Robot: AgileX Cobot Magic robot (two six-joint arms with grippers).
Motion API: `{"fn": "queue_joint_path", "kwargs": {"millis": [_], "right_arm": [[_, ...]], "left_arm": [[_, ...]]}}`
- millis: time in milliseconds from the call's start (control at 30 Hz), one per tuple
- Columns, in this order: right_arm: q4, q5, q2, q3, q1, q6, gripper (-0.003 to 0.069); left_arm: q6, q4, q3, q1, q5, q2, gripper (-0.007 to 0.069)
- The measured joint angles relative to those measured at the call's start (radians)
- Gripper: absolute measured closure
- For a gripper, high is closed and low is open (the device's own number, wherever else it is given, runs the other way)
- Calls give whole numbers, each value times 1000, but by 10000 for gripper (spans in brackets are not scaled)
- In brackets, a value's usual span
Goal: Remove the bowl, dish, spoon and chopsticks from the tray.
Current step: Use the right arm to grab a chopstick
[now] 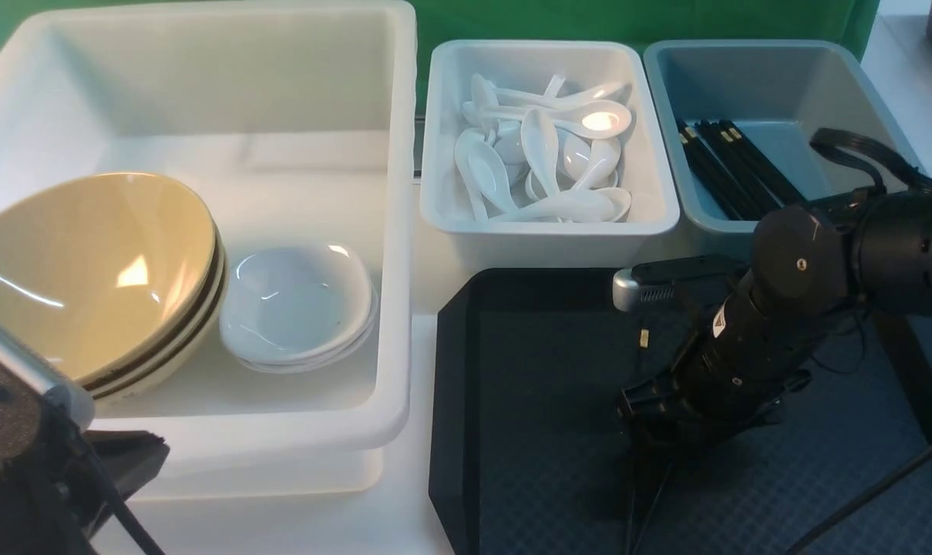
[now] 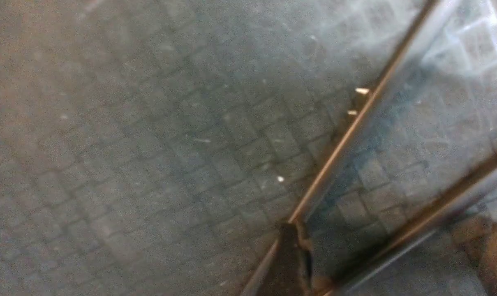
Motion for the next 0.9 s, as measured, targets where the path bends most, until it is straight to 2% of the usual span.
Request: {"fn": "queue_joint_path", "kwargs": {"millis": [200,433,533,600,633,700,833,900], "right_arm": [[-7,-91,7,-5,66,111,79],[-42,-105,58,-53,110,130,95],[-106,-75,97,-99,142,108,134],[-206,-9,125,-144,177,105,221],[-210,-7,126,-147,179,105,228],[-272,21,132,-166,212,130,361],[-306,49,131,-168,224,133,538],[-328,81,125,-167,216,123,555]], "left_arm": [[-7,-3,12,0,-37,-1,636],[-7,-11,12,0,-47,-1,636],[-7,-12,12,0,-47,-1,636],[-7,-13,12,0,-48,-1,636],[-7,-13,12,0,-48,-1,636],[-7,-15,12,0,-53,-1,636],[-7,-15,12,0,-57,-1,636],[-7,-12,12,0,-60,-1,636]]}}
